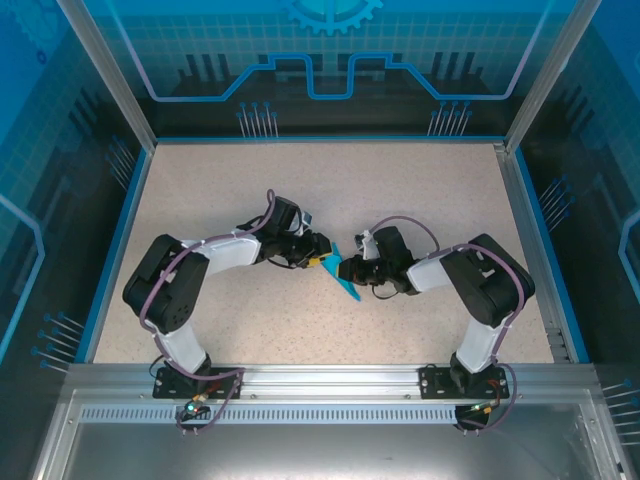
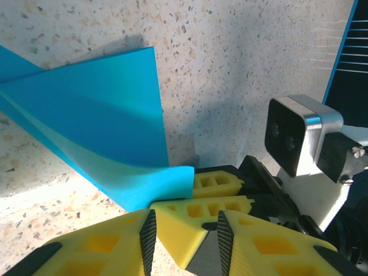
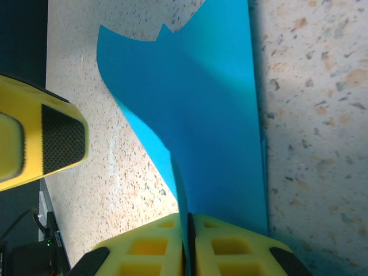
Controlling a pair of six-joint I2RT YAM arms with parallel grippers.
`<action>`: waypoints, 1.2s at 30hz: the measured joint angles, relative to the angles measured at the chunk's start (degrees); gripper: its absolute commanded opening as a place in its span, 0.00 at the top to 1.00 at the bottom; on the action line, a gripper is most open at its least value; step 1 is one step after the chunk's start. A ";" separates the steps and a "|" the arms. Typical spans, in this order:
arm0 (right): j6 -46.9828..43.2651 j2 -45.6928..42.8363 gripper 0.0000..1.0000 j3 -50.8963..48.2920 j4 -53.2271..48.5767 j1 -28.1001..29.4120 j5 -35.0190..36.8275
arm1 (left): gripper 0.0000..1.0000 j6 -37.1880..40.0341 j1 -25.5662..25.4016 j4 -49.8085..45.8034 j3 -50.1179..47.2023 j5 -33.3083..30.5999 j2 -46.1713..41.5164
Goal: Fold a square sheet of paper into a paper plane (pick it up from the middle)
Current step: Fold the wing for the fifth time at the center of the table.
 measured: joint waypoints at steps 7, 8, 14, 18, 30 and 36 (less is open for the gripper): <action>3.30 1.81 0.90 0.07 2.14 -1.60 -3.54 | 0.65 0.02 0.00 0.81 0.00 0.98 2.10; 3.82 2.08 0.90 0.22 2.27 -1.84 -4.02 | 0.65 0.02 0.00 1.01 0.00 1.05 2.29; 5.51 2.62 0.90 0.90 1.73 -2.29 -4.85 | 0.67 0.02 0.00 2.32 0.07 1.46 3.89; 5.97 2.69 0.90 1.92 -0.46 -2.32 -4.83 | 0.67 0.02 0.00 2.45 0.07 1.49 4.55; 8.50 4.31 0.91 4.55 -3.48 -2.69 -5.73 | 0.68 0.44 0.00 3.30 0.17 1.90 6.21; 8.90 4.39 0.91 4.98 -4.39 -2.89 -5.97 | 0.69 0.98 -0.04 3.26 1.09 2.08 7.74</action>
